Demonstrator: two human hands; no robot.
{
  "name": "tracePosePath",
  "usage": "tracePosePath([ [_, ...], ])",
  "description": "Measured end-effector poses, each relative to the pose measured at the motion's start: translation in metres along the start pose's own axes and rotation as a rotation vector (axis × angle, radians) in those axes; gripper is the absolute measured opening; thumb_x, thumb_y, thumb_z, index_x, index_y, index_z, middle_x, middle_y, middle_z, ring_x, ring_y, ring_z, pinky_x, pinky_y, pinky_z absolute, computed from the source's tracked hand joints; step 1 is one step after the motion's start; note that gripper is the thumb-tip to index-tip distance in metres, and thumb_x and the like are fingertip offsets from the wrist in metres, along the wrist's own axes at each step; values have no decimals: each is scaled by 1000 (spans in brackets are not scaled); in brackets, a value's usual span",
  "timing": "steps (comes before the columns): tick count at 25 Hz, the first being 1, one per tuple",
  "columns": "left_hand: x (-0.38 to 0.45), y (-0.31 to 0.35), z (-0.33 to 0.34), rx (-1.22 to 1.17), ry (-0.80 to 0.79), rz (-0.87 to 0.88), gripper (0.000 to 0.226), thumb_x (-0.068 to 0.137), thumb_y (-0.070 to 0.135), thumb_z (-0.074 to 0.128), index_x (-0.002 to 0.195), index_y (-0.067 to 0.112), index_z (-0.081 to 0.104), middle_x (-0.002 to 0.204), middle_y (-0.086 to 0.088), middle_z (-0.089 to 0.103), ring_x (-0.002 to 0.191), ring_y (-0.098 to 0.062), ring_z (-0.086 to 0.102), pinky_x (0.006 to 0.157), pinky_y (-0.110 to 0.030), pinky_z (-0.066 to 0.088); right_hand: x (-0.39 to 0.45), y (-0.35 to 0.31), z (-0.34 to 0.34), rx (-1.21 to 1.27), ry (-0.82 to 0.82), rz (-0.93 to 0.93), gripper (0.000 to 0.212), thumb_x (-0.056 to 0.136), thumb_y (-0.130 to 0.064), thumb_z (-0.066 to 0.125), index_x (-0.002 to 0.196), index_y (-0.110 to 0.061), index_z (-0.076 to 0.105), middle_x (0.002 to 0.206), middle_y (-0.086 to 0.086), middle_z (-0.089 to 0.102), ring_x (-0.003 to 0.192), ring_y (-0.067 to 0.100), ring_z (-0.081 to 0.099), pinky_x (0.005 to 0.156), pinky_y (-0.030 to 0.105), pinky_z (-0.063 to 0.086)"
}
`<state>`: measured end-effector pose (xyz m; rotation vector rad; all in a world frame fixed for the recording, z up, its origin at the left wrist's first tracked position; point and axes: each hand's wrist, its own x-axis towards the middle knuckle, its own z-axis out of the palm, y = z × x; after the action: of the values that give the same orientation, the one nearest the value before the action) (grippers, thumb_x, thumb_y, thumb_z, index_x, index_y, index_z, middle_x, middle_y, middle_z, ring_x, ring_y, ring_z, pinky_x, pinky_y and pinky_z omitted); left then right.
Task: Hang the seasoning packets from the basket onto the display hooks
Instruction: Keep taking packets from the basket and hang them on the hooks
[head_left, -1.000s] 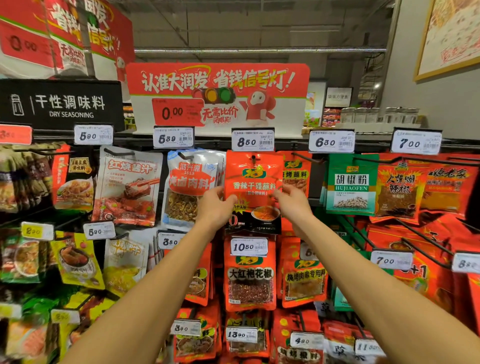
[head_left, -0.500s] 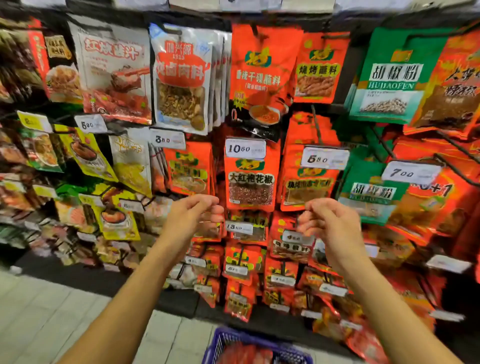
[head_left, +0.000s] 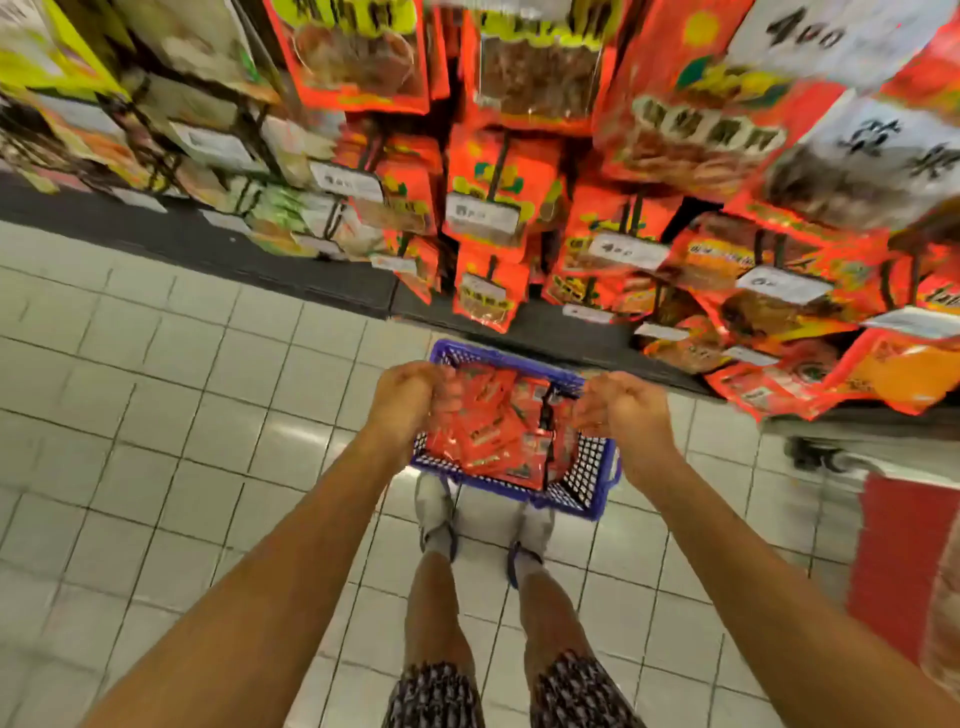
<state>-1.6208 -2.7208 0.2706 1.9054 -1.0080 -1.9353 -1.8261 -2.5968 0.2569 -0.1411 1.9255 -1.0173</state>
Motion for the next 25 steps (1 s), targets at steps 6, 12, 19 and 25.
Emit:
tracePosePath([
  [6,136,-137,-1,-36,8,-255,17,97,9,51,86,9,65,79,-12,65,61,-23,61,59,-26,51,103,163,54,-238,72,166,29,92,-6,59,66,-17,68,55,-2,68,55,20,64,56,32,58],
  [12,264,-256,-9,19,-4,-439,27,100,10,47,75,14,57,49,1,61,41,-15,57,58,-21,43,234,277,136,-512,-72,128,14,95,-14,61,89,-6,70,83,14,68,79,29,62,79,41,50],
  [19,321,-312,-12,658,9,35,32,84,18,72,115,19,65,107,-5,71,100,-25,68,89,-33,52,308,293,209,-152,-140,459,22,97,-14,60,76,-17,56,60,2,61,43,12,54,51,24,45],
  [25,331,-303,-8,1026,-151,307,95,86,42,74,160,29,16,166,-11,17,153,-33,15,118,-55,29,251,270,179,129,-368,516,6,98,-16,63,98,-10,65,74,5,75,64,18,72,54,29,57],
])
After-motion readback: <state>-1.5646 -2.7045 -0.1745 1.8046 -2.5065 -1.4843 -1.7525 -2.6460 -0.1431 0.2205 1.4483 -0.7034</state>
